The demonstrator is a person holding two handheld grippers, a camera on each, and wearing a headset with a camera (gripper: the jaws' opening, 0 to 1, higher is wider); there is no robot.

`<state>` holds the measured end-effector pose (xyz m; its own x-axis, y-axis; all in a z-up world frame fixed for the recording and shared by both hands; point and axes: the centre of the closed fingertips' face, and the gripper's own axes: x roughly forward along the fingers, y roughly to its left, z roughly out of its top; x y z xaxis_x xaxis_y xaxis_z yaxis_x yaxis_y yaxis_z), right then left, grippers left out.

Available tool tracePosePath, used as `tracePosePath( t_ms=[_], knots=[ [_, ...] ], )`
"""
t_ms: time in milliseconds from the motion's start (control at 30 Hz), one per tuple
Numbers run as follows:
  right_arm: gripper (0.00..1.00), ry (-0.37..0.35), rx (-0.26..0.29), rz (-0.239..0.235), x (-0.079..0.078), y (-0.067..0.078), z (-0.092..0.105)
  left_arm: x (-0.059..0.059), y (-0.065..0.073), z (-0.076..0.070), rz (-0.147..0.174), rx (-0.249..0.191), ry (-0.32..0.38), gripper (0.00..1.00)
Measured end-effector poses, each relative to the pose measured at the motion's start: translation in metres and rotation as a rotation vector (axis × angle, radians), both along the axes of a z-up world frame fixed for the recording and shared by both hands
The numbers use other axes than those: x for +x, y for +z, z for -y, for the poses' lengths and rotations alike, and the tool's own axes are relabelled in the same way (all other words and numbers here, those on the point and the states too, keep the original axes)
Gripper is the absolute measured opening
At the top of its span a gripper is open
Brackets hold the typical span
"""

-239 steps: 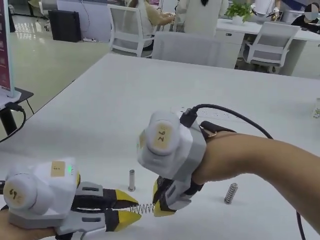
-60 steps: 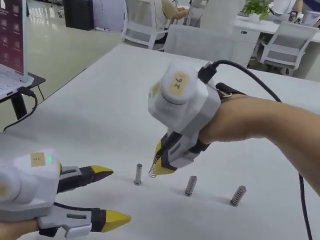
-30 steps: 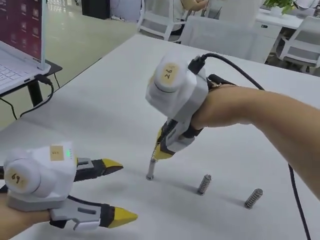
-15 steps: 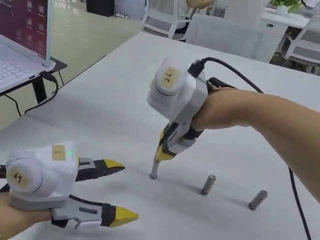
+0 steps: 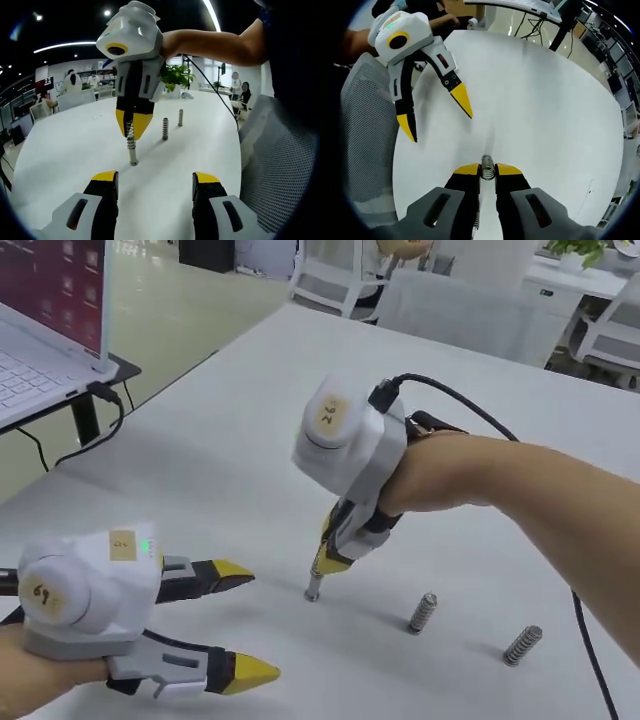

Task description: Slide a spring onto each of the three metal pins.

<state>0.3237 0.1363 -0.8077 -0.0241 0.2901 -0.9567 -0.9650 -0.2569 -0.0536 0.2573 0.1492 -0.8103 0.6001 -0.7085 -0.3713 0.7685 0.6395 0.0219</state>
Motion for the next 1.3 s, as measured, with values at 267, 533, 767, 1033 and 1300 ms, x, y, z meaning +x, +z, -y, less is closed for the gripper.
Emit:
tracePosePath(
  t_ms=[267, 533, 767, 1033, 1300],
  knots=[
    [0.09, -0.006, -0.018, 0.0, 0.0, -0.008, 0.001, -0.001, 0.001, 0.002, -0.001, 0.002, -0.003, 0.54],
    [0.09, -0.014, -0.026, -0.007, -0.003, -0.018, 0.003, -0.003, 0.001, 0.002, -0.004, 0.002, -0.004, 0.53],
    [0.09, -0.022, -0.031, -0.013, -0.005, -0.025, 0.007, -0.004, -0.001, 0.002, -0.009, 0.007, -0.009, 0.53],
    [0.09, -0.03, -0.037, -0.022, -0.007, -0.031, 0.008, -0.003, -0.001, 0.004, -0.009, 0.005, -0.011, 0.53],
    [0.09, -0.032, -0.044, -0.03, -0.008, -0.035, 0.009, -0.003, -0.002, 0.004, -0.009, 0.004, -0.008, 0.53]
  ],
)
